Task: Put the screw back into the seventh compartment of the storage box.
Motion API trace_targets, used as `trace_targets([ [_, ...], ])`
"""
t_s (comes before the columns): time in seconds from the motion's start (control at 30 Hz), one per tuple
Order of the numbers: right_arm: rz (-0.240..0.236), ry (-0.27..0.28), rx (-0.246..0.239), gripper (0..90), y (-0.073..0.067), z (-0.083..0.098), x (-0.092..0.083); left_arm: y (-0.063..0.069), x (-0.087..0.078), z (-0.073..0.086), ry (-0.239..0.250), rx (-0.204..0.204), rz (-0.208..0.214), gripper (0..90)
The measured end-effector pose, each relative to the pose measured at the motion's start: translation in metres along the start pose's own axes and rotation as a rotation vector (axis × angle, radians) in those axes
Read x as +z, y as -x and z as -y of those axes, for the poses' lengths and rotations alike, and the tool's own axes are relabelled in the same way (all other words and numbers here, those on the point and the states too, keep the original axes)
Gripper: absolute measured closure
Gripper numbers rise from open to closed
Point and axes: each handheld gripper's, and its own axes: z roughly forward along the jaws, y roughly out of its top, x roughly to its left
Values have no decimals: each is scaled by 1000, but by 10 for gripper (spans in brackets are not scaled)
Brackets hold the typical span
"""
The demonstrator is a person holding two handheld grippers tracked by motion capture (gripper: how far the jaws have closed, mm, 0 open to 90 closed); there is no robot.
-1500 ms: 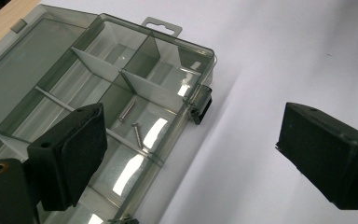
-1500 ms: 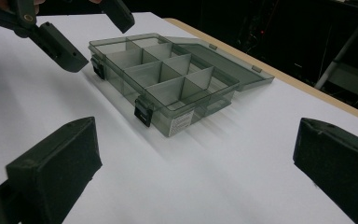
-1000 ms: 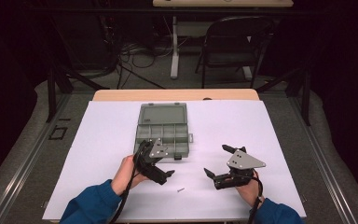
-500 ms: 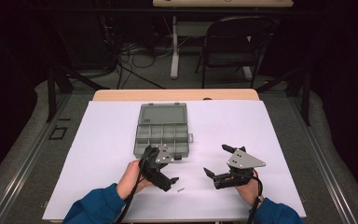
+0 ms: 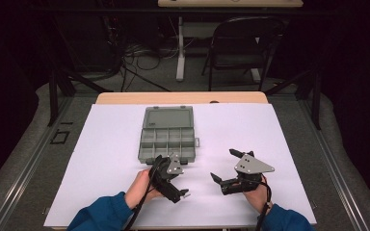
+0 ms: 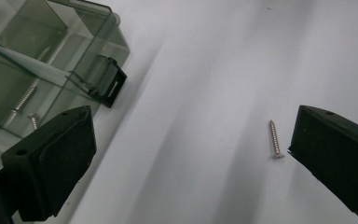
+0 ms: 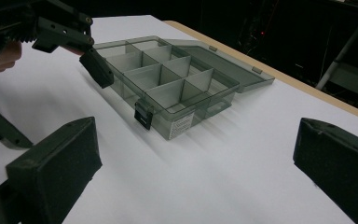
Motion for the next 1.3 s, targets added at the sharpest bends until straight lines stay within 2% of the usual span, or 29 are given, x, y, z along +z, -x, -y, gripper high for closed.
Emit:
trace_targets([
  [0.2,3,5,-1,0,0,0,2,5,4,0,-19,21,19,4],
  [0.33,2,2,-2,0,0,0,2,9,5,0,-29,30,33,39],
  [0.47,1,6,1,0,1,0,1,12,6,-1,-34,43,51,94],
  [0.53,11,11,-2,0,-1,0,1,15,7,0,-35,50,58,148],
  [0.6,-1,3,-7,0,-1,0,2,18,8,0,-47,67,67,171],
  [0.63,-3,-11,-10,0,-1,-1,1,19,8,0,-50,74,69,205],
  [0.7,0,1,-8,0,-1,-1,2,19,10,1,-53,75,78,246],
  [0.8,-4,3,-3,0,1,0,2,19,11,1,-60,81,97,377],
  [0.87,-2,2,-3,0,1,1,3,20,11,2,-52,82,115,505],
  [1.2,4,6,-7,0,0,-1,3,22,13,4,-68,101,169,727],
  [1.3,-2,2,-9,0,0,0,3,24,13,3,-75,119,177,794],
])
